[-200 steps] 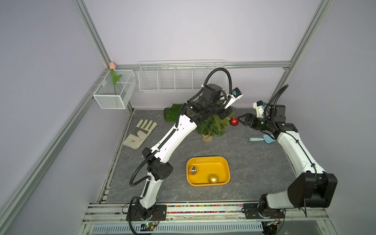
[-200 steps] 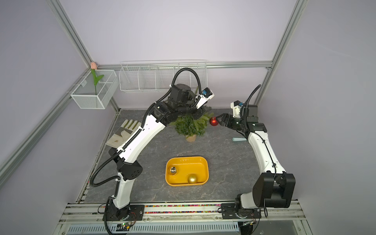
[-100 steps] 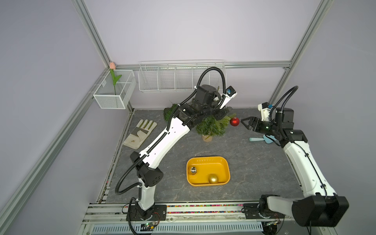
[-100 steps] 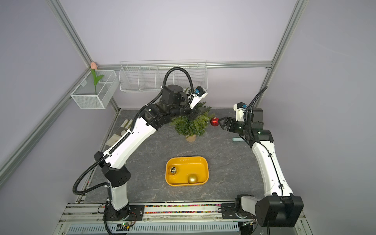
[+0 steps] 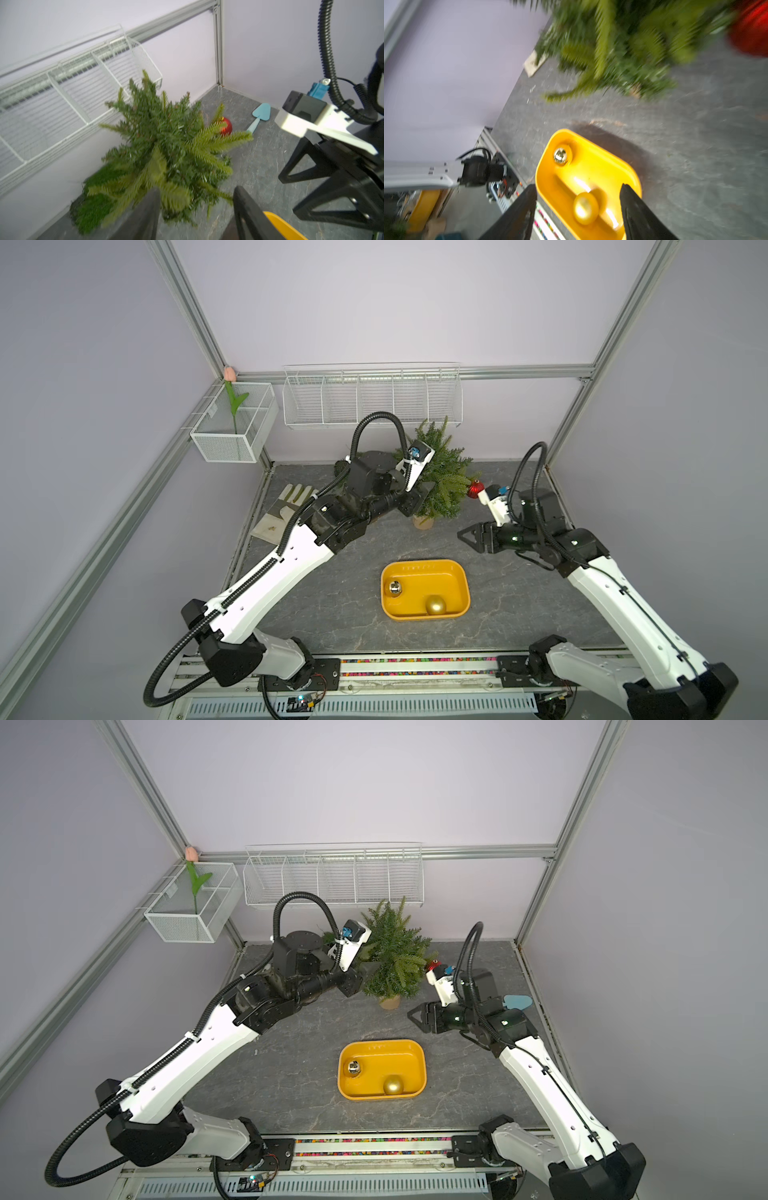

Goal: Decorate the small christmas tree with ornaments
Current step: Pick up an ornament from the container.

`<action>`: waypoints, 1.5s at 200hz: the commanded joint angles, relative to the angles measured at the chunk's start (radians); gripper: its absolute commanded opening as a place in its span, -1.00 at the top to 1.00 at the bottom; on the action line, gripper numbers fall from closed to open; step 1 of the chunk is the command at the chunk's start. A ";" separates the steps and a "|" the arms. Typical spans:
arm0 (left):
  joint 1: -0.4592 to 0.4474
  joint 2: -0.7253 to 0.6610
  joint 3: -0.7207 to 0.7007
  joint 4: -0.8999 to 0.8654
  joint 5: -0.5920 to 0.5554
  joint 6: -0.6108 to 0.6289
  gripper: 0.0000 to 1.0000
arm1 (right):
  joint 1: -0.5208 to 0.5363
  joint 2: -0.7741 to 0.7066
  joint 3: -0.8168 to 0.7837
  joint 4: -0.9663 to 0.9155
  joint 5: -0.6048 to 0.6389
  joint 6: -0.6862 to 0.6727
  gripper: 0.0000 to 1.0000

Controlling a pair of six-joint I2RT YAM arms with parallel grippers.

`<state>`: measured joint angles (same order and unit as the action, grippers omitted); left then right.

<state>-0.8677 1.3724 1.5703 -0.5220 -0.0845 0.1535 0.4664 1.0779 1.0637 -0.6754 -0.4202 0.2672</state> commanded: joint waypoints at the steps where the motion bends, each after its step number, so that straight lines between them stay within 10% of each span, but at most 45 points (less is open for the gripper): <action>1: 0.041 -0.074 -0.124 0.066 -0.059 -0.104 -0.16 | 0.117 0.025 -0.062 -0.059 0.105 0.048 -0.32; 58: 0.152 -0.282 -0.456 0.274 -0.127 -0.181 -0.22 | 0.390 0.219 -0.145 0.029 0.275 0.281 -0.50; 165: 0.154 -0.364 -0.586 0.327 -0.107 -0.148 -0.27 | 0.493 0.496 -0.109 0.017 0.334 0.343 -0.38; 300: 0.154 -0.326 -0.508 0.409 0.028 -0.081 -0.26 | 0.378 0.034 -0.022 -0.057 0.395 0.154 -0.03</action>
<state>-0.7181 1.0294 1.0054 -0.1677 -0.1478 0.0383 0.9089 1.2118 1.0233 -0.6998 -0.0166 0.5125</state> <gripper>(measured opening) 0.634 0.587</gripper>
